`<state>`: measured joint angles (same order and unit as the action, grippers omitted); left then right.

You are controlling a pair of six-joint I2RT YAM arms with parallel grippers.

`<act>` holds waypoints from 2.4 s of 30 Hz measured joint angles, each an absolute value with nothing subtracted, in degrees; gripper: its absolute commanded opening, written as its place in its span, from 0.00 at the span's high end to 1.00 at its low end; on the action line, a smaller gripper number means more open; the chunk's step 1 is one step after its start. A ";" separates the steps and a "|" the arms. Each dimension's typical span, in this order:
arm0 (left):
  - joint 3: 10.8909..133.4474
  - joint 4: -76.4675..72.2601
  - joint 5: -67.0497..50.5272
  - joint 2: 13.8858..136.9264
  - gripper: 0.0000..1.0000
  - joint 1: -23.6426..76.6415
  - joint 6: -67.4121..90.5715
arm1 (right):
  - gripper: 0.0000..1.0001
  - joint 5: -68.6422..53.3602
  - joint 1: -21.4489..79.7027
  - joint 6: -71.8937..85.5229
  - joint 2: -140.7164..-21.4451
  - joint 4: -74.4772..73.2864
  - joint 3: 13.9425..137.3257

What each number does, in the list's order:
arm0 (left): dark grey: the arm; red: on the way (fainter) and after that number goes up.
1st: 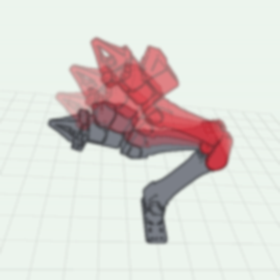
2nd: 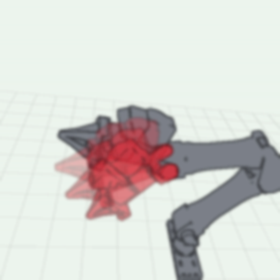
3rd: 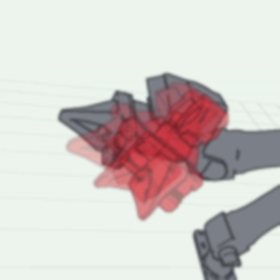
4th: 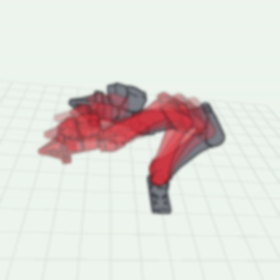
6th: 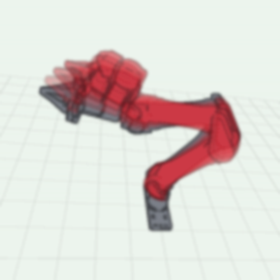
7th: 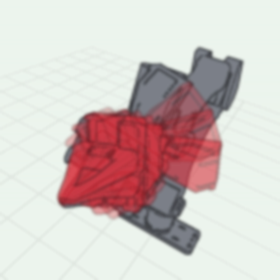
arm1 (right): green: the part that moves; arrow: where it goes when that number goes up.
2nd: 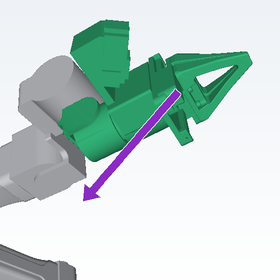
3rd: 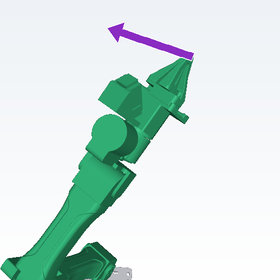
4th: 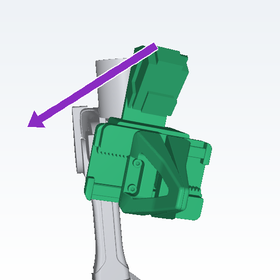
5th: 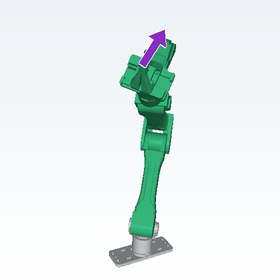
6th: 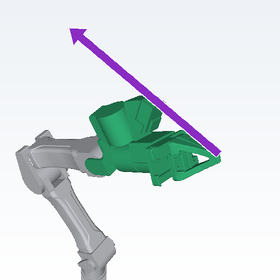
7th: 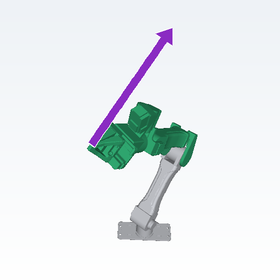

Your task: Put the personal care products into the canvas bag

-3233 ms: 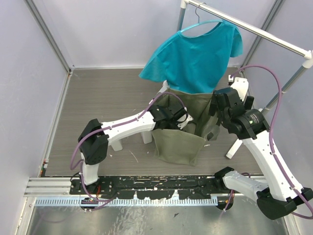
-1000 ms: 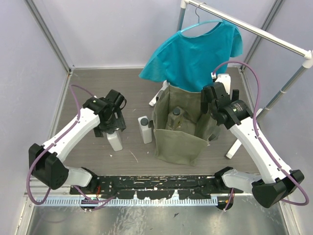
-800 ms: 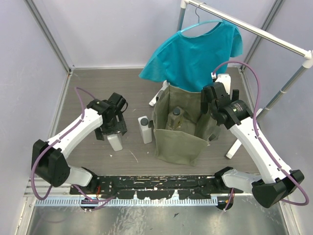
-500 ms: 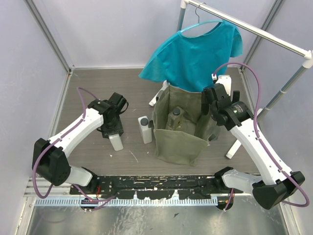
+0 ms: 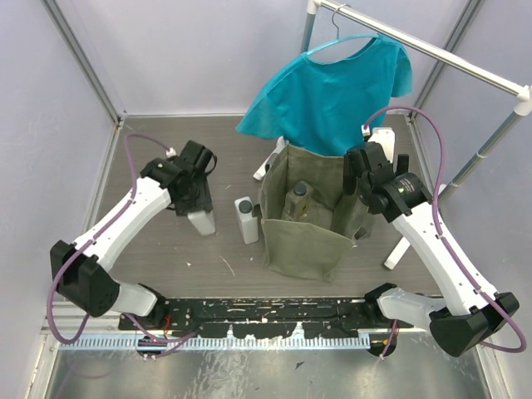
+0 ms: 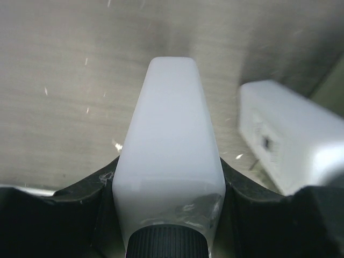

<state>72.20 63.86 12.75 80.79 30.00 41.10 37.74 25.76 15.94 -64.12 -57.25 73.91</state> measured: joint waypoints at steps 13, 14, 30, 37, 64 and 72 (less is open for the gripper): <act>90.50 44.82 10.70 71.09 1.00 32.42 23.90 | 0.00 37.82 25.76 16.40 -64.12 -56.58 73.91; 90.87 42.87 10.15 71.22 1.00 33.28 22.68 | 0.00 37.85 25.74 16.40 -64.12 -56.55 73.91; 100.03 29.98 -0.43 80.71 1.00 55.86 8.64 | 0.00 42.65 25.65 18.15 -61.32 -56.16 74.54; 98.87 28.84 -4.05 84.29 1.00 56.16 8.08 | 0.00 42.54 25.45 18.76 -61.14 -57.12 78.81; 119.55 58.85 -9.76 103.35 1.00 62.54 -3.03 | 0.00 45.93 24.88 18.22 -61.36 -57.52 83.94; 119.11 61.49 -9.04 108.62 1.00 62.59 -4.32 | 0.00 47.11 24.62 20.23 -60.18 -57.41 83.53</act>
